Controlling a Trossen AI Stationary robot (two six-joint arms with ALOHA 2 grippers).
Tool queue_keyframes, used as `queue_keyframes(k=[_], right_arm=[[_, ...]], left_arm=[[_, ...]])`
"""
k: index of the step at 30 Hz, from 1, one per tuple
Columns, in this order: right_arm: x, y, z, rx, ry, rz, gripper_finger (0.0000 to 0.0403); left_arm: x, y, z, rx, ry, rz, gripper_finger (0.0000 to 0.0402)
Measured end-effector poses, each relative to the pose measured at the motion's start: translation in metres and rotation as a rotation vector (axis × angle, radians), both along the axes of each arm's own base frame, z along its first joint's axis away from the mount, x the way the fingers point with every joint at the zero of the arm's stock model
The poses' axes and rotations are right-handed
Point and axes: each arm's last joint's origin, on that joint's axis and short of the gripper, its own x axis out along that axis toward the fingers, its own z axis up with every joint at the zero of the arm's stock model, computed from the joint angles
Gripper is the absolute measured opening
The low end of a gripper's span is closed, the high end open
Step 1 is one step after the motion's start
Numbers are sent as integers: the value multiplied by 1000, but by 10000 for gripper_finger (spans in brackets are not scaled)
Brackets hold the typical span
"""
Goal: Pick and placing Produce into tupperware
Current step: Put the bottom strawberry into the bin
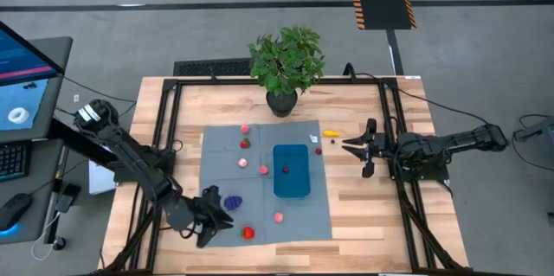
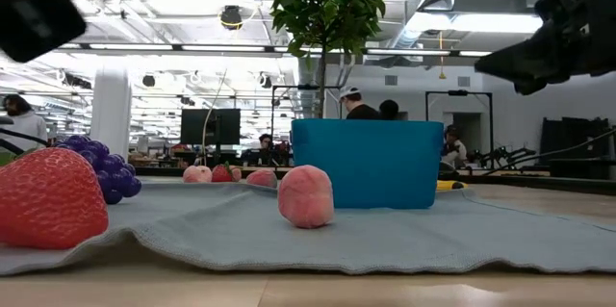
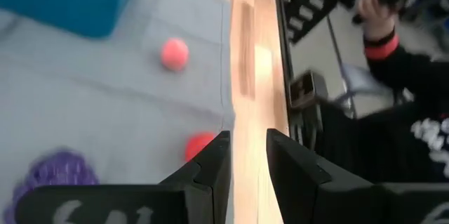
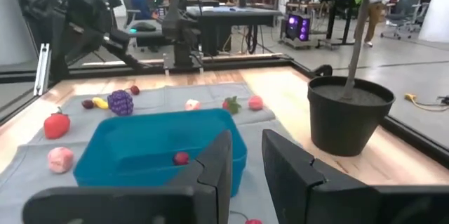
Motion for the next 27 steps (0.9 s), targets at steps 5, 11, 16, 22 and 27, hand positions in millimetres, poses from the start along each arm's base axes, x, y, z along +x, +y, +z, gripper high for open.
queue_keyframes(k=[5,11,16,22,27], right_arm=[[0,0,-1,31,3,-3,103],[0,0,-1,32,3,-3,103],[0,0,-1,33,4,-3,103],[0,0,-1,34,1,-3,103],[0,0,0,34,-1,-2,103]], left_arm=[[7,-15,-20,24,121,-27,82],[31,-39,-30,94,209,-54,82],[48,-58,-30,93,234,-86,82],[52,-64,-38,149,335,-90,82],[52,-62,-38,185,318,-49,82]])
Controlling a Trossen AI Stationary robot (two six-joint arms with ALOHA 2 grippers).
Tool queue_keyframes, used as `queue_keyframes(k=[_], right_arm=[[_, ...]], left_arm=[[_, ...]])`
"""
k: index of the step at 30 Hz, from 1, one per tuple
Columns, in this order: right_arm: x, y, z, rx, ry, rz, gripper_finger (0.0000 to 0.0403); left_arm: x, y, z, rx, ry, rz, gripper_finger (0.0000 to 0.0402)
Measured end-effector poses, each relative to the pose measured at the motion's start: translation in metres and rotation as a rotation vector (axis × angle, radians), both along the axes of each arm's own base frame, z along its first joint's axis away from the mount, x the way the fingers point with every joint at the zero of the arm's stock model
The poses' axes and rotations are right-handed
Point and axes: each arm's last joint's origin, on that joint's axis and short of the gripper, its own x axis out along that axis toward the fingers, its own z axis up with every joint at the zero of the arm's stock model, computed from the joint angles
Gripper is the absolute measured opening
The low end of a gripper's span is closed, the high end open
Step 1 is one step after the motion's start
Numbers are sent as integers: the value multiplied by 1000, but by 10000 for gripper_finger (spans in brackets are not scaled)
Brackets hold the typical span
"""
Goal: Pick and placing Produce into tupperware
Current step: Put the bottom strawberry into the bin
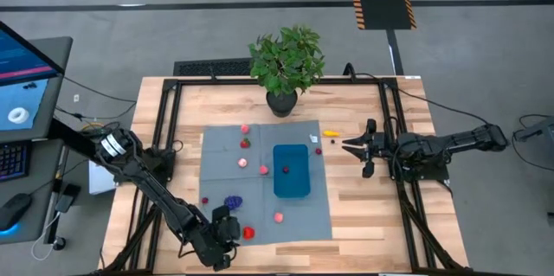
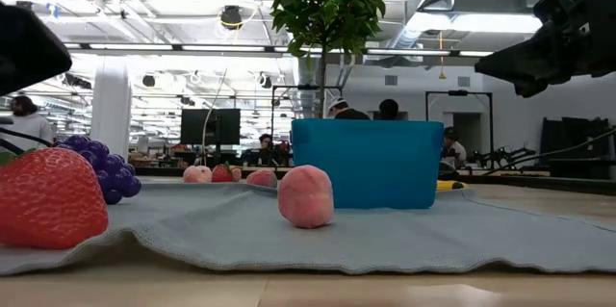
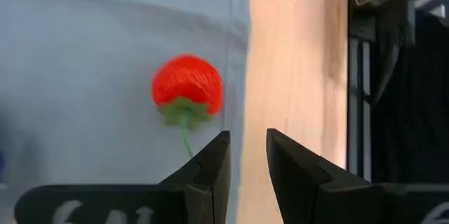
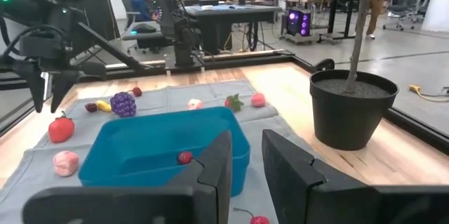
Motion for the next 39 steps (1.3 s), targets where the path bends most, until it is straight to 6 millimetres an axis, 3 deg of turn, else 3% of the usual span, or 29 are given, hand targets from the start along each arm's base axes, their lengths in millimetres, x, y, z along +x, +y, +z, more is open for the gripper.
queue_keyframes(k=[39], right_arm=[[0,0,0,33,-1,0,103]], left_arm=[[-4,21,-8,172,113,46,82]])
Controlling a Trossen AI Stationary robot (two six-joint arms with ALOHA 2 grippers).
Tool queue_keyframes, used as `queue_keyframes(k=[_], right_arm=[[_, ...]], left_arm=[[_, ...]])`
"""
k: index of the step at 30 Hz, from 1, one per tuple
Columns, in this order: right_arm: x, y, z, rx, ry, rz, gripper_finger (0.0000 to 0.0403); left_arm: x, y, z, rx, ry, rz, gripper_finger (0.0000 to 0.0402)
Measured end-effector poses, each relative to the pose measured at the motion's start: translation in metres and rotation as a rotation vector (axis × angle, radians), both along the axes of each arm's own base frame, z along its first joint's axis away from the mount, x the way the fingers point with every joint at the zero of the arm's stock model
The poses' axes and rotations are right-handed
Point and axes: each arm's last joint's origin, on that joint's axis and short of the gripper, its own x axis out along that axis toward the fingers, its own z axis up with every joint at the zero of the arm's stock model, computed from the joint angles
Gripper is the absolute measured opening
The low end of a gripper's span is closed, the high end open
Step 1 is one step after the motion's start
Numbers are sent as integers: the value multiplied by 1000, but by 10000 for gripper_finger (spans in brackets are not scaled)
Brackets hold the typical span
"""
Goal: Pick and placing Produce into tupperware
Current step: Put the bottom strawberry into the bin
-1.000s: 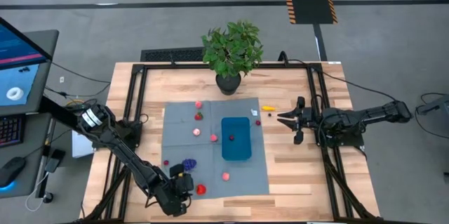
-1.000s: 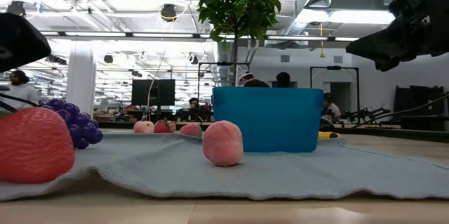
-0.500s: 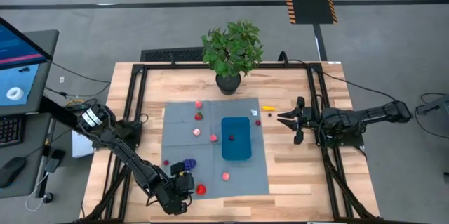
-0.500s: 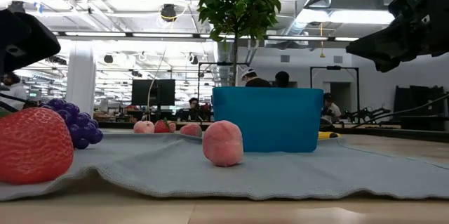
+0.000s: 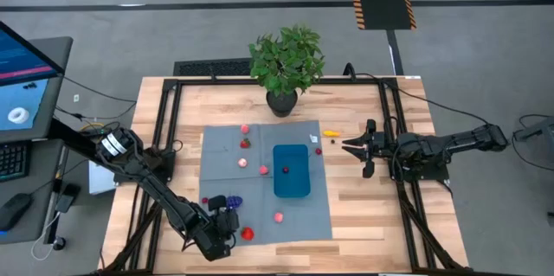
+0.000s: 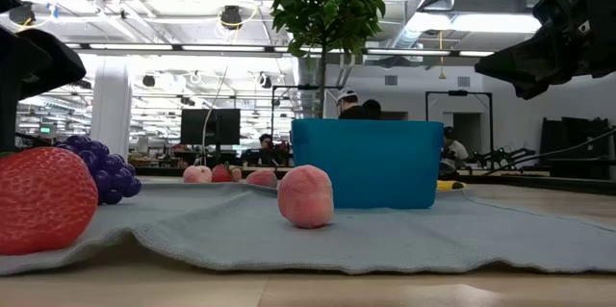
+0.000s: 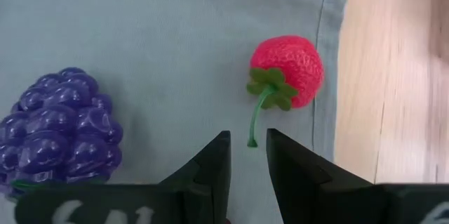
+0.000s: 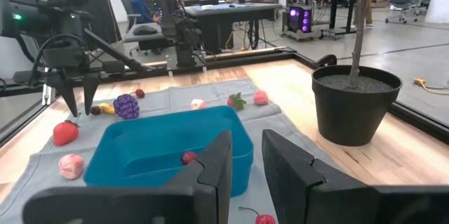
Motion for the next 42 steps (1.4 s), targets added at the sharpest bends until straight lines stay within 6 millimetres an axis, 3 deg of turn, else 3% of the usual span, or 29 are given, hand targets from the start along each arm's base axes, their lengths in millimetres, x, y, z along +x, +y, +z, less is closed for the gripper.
queue_keyframes(k=[8,15,28,36,42], right_arm=[[0,0,0,1,0,0,103],[0,0,0,16,-2,-2,103],[0,0,-1,15,4,-2,103],[0,0,-2,12,21,-1,103],[0,0,-2,12,20,-1,103]], left_arm=[[2,4,0,6,11,9,77],[5,1,1,18,-12,-90,8],[9,3,14,205,-195,-108,0],[-12,6,48,334,-336,-58,0],[-44,8,77,434,-485,-12,0]])
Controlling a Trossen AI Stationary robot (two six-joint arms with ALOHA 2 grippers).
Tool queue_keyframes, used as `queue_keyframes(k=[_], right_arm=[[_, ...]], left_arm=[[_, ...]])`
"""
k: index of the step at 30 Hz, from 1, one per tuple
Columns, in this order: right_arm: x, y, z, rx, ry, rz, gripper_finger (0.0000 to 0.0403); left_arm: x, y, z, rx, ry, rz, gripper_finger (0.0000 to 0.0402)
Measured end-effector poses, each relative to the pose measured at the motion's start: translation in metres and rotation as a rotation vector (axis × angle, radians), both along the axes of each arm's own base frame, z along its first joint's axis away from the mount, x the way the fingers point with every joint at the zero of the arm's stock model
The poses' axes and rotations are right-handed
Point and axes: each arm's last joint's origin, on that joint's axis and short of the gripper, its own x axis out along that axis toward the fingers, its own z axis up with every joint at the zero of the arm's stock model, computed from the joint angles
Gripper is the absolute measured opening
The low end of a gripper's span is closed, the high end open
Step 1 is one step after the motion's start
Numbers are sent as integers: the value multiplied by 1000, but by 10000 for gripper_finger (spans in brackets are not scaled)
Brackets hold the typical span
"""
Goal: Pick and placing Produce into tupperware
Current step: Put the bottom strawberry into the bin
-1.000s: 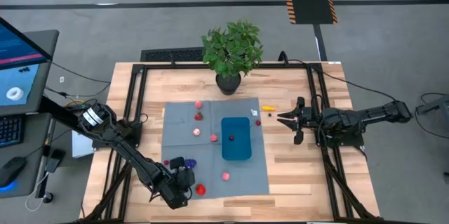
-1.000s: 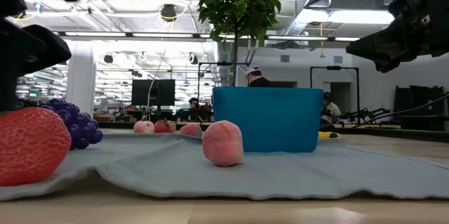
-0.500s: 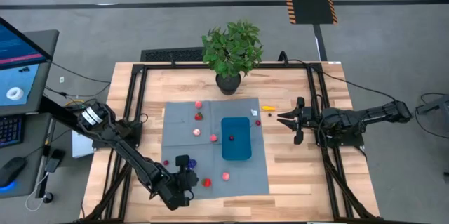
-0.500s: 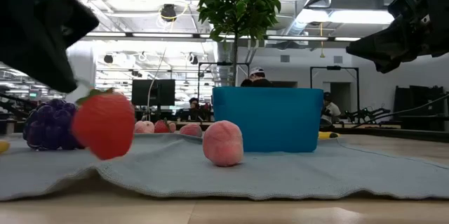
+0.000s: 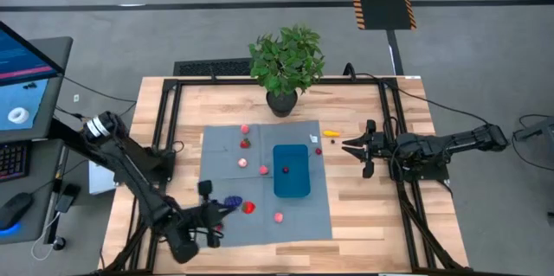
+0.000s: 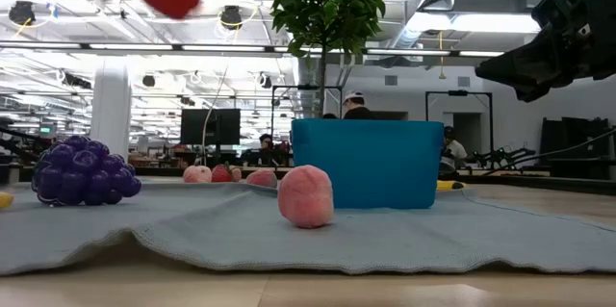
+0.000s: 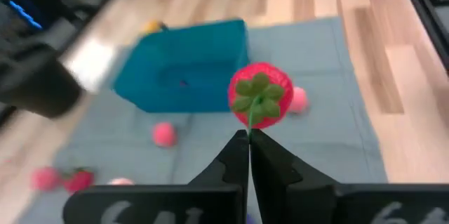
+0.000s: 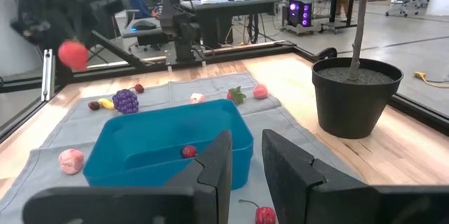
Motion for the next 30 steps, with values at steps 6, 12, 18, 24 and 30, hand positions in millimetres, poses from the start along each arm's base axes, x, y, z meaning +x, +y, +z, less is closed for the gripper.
queue_keyframes(k=[6,12,18,24,30], right_arm=[[0,0,0,0,-1,0,103],[0,0,1,-4,-8,0,103],[0,0,1,-6,-6,0,103],[0,0,0,0,-3,-1,103],[0,0,0,1,-4,0,103]], left_arm=[[-34,21,6,-20,-119,5,0],[-56,58,-8,-138,-240,12,0],[-77,91,-28,-288,-449,20,0],[-88,120,-39,-478,-654,126,0],[-89,137,-40,-582,-760,182,0]])
